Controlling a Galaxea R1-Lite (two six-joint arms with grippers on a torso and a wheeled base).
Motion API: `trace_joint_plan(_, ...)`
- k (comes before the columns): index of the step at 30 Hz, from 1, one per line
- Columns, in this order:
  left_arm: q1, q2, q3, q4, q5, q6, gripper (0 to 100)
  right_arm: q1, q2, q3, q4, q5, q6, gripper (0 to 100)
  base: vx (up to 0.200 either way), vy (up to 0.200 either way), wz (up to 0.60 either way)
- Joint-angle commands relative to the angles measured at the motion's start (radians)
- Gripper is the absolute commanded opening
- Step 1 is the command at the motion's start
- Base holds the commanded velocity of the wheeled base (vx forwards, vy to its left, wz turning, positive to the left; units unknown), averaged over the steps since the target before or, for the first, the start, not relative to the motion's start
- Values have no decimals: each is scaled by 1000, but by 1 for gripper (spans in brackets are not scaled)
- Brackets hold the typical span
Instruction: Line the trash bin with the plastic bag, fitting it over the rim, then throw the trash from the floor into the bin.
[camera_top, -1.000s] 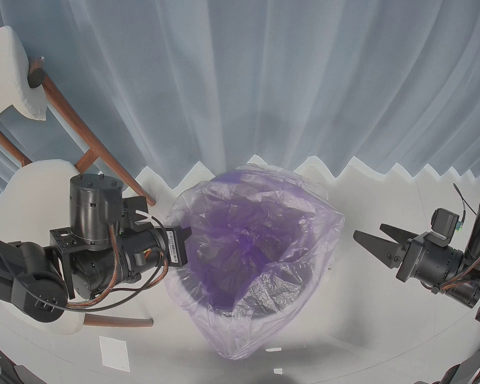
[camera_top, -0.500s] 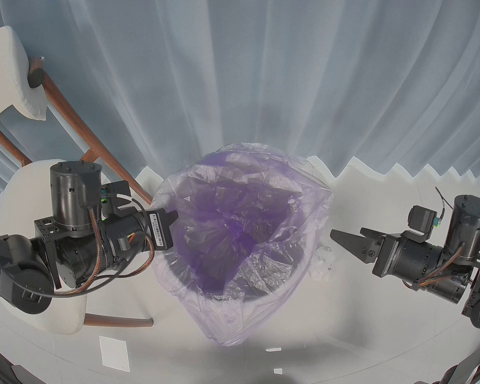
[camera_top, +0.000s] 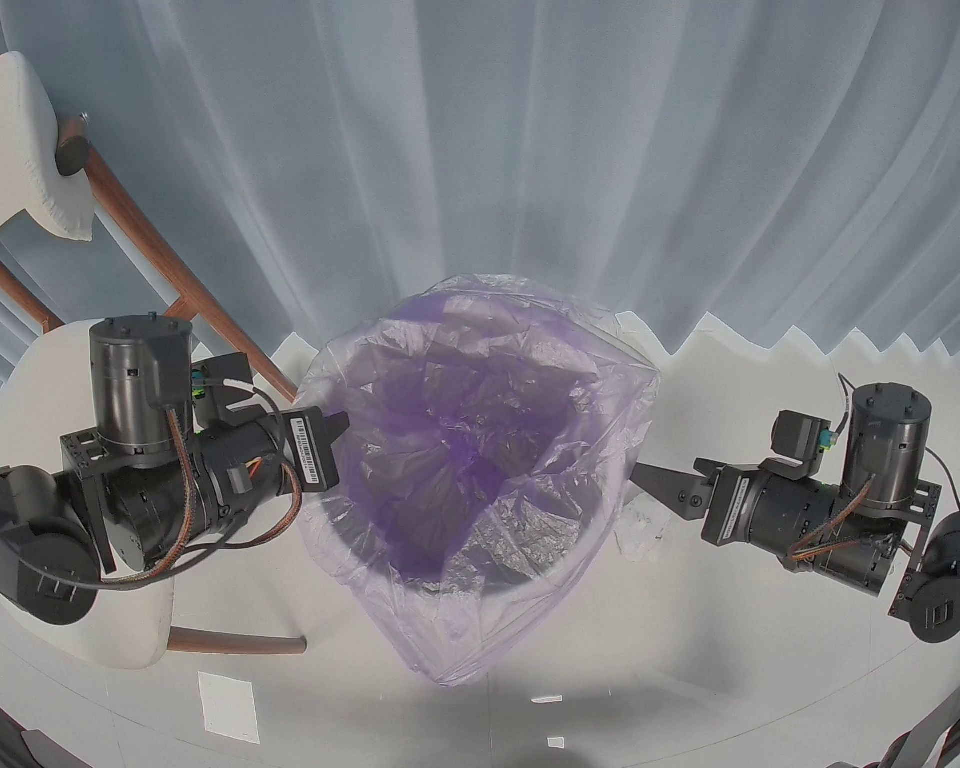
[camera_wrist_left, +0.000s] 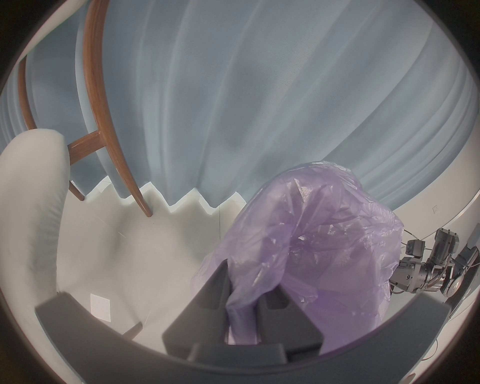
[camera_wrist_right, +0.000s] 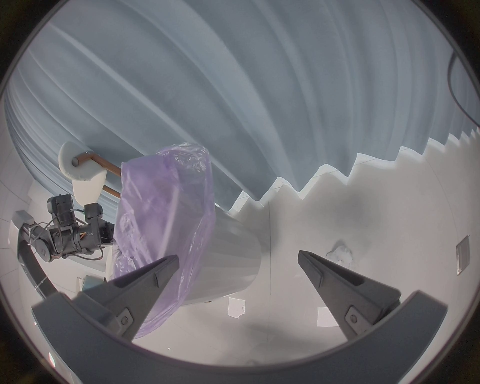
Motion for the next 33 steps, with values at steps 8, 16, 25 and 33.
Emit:
trace_joint_plan(8,-2,-2,-11,-2,-1,0,0,20,83,-38,-3,1,-26,100,0,0,0)
trace_joint_plan(16,-2,-25,-21,-2,-2,-8,0,18,150,-70,-2,-8,-61,100,0,0,0)
trace_joint_plan(25,-2,-83,-18,6,-1,-60,0,-49,219,-112,6,-42,-98,100,0,0,0)
trace_joint_plan(33,-2,-114,-11,6,-1,-69,0,-87,249,-121,6,-43,-113,100,0,0,0)
